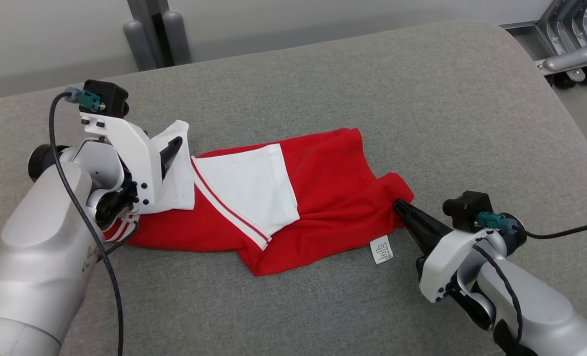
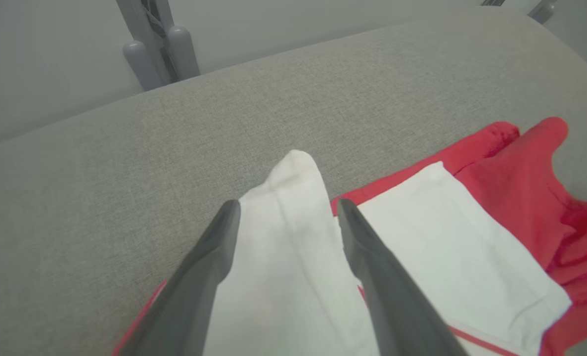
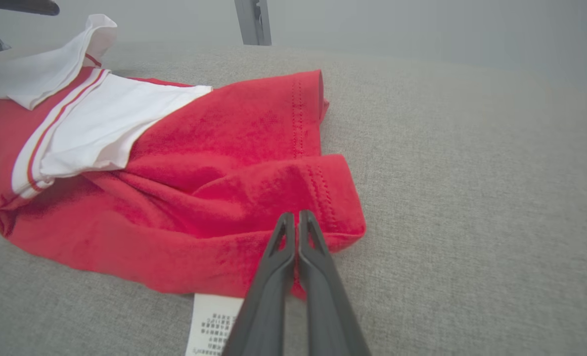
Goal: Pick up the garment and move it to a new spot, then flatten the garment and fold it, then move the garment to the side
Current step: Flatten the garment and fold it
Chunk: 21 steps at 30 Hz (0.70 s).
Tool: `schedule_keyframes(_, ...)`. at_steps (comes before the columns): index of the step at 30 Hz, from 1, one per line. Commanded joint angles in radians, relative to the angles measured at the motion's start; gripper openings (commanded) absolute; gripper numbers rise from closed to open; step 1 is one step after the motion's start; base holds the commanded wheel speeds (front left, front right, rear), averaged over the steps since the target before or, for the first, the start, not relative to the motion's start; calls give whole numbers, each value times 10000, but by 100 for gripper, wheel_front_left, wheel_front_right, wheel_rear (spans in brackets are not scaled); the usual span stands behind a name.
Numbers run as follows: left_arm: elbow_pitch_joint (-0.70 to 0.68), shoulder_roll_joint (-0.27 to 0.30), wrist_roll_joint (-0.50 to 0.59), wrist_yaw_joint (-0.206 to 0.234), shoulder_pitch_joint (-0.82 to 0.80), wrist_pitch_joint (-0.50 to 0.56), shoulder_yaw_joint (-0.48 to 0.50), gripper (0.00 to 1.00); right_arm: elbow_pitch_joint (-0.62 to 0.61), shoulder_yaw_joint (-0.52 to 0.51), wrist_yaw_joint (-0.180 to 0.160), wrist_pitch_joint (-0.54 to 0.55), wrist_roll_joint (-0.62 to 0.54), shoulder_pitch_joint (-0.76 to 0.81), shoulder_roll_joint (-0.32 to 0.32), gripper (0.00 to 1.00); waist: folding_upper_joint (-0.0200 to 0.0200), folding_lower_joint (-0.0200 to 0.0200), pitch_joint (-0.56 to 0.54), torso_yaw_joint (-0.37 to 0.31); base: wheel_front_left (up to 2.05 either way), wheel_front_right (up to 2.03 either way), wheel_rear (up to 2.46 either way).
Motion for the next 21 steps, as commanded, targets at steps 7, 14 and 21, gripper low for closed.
schedule_keyframes(7,528,246,-17,-5,-854,-246,-613,100,55,89,-1,-59,29,-413,230,0,0,0,513,-342,0,0,0)
schedule_keyframes(14,1116,195,-75,-6,-1465,-334,-1164,100,126,172,-1,-117,-36,-688,506,0,0,0,917,-579,0,0,0)
schedule_keyframes(21,1655,159,-19,-6,-1868,-418,-1708,100,246,235,1,-127,40,-753,663,0,0,0,1047,-670,0,0,0)
